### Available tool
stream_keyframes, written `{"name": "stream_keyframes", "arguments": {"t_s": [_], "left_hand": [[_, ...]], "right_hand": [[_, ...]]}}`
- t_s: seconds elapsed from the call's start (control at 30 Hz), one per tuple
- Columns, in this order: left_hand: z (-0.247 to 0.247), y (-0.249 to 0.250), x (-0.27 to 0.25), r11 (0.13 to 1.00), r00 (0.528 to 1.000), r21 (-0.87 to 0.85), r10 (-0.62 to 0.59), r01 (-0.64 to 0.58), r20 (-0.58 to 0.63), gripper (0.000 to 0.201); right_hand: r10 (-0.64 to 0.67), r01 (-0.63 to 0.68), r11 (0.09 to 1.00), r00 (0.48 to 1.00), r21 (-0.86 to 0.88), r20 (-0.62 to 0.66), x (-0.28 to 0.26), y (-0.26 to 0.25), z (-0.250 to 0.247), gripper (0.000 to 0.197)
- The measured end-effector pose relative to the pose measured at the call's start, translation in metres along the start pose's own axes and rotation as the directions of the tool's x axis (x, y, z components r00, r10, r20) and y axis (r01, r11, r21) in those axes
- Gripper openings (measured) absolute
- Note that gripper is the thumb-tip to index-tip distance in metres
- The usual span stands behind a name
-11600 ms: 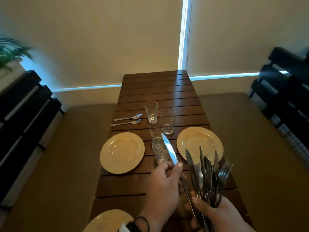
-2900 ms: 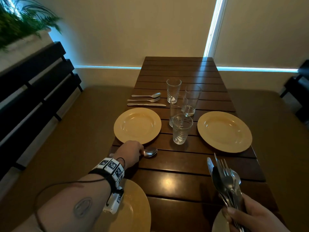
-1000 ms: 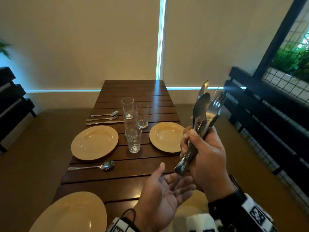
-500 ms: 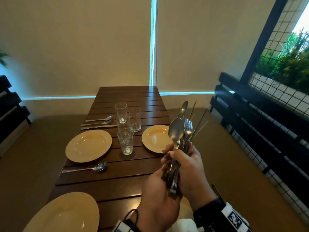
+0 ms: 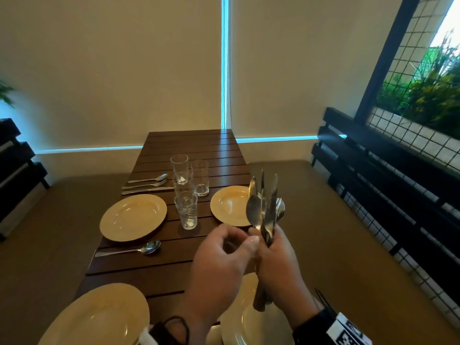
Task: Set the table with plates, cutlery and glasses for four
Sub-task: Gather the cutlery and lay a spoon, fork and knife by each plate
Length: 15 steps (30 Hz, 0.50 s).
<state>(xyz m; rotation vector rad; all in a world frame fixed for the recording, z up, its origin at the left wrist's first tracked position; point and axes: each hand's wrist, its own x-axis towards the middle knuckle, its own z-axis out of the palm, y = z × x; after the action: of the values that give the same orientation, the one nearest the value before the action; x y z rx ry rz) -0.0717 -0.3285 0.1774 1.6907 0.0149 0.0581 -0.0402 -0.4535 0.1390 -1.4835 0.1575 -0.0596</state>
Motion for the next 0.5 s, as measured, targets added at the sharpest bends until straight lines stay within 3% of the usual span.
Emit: {"name": "stream_keyframes", "arguments": {"t_s": [0.07,0.17,0.23,0.37,0.4,0.43,0.47,0.5], "left_hand": [[0.005,0.007,0.001,0.985,0.995,0.154,0.064,-0.075,0.076,0.015],[0.016,0.003,0.009,0.935,0.994,0.34,0.091,-0.103,0.053,0.02],[0.02,-0.002,0.015,0.924,0.994,0.365,0.1,-0.11,0.045,0.016],[0.025,-0.004,0.018,0.96,0.997,0.27,0.074,-0.075,0.015,0.011],[0.027,-0.003,0.018,0.97,0.997,0.232,0.072,-0.068,-0.011,0.009],[0.028,-0.001,0.02,0.979,0.996,0.192,0.08,-0.069,-0.046,0.009],[0.027,0.002,0.023,0.986,0.992,0.147,0.09,-0.076,-0.09,0.01],[0.024,0.006,0.026,0.992,0.986,0.09,0.096,-0.084,-0.138,0.01]], "right_hand": [[0.129,-0.149,0.952,0.988,0.268,0.089,-0.006,-0.005,0.002,0.026],[0.205,-0.247,0.843,0.969,0.477,0.139,-0.011,-0.011,0.005,0.04],[0.252,-0.274,0.796,0.961,0.539,0.116,-0.011,-0.008,0.006,0.038],[0.285,-0.282,0.808,0.955,0.516,0.076,-0.012,-0.008,0.003,0.033],[0.258,-0.256,0.85,0.964,0.46,0.06,-0.012,-0.007,0.001,0.032],[0.193,-0.195,0.935,0.981,0.297,0.035,-0.012,-0.003,-0.001,0.027],[0.121,-0.121,0.992,0.993,0.037,0.016,-0.011,0.0,-0.002,0.02],[0.053,-0.049,0.973,0.999,-0.225,0.012,-0.01,0.006,-0.004,0.012]]}}
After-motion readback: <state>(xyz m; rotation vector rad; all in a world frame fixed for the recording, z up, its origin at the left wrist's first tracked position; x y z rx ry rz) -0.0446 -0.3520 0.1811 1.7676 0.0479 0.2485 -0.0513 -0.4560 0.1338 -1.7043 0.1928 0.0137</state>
